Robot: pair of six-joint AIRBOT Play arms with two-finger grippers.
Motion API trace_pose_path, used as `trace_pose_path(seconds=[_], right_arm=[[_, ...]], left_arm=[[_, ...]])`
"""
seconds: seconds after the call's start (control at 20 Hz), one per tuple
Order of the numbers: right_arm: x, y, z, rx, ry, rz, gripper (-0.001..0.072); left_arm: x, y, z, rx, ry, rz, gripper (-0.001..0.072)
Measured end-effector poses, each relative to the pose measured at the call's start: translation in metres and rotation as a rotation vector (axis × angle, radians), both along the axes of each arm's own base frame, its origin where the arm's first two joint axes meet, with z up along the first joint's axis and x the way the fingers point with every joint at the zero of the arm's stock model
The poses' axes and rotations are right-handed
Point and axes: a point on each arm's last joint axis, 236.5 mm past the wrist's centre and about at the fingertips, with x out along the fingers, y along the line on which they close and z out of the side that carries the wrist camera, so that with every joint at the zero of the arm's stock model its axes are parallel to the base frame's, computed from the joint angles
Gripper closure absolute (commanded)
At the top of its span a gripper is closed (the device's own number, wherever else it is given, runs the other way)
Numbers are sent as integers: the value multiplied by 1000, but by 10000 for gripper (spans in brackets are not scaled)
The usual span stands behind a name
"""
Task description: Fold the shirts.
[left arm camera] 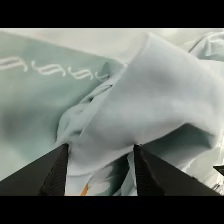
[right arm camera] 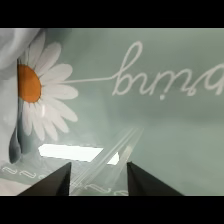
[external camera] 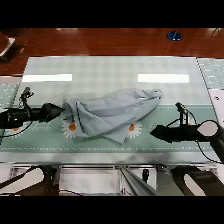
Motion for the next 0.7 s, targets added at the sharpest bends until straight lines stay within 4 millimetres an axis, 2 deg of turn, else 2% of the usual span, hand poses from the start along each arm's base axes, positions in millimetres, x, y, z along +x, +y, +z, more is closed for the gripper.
trace_pose_path(seconds=[0.05, 0.1, 0.15, 0.3, 0.45, 0.7], right_arm=[[-3, 5, 0, 3, 7, 7, 306], [-5, 9, -1, 5, 12, 13, 306], [-8, 13, -1, 8, 19, 19, 306], [-15, 25, -4, 12, 44, 31, 306], [-30, 40, -16, 16, 121, 64, 306], [-39, 78, -29, 63, 198, 102, 306]], left_arm=[[3, -4, -1, -6, -9, -22, 268], [7, -8, -1, -13, -20, -45, 575], [9, -14, 1, -26, -34, -80, 687], [18, -25, 9, -36, -80, -156, 687], [26, -30, 18, -38, -116, -197, 687], [29, -35, 26, -48, -134, -225, 687]])
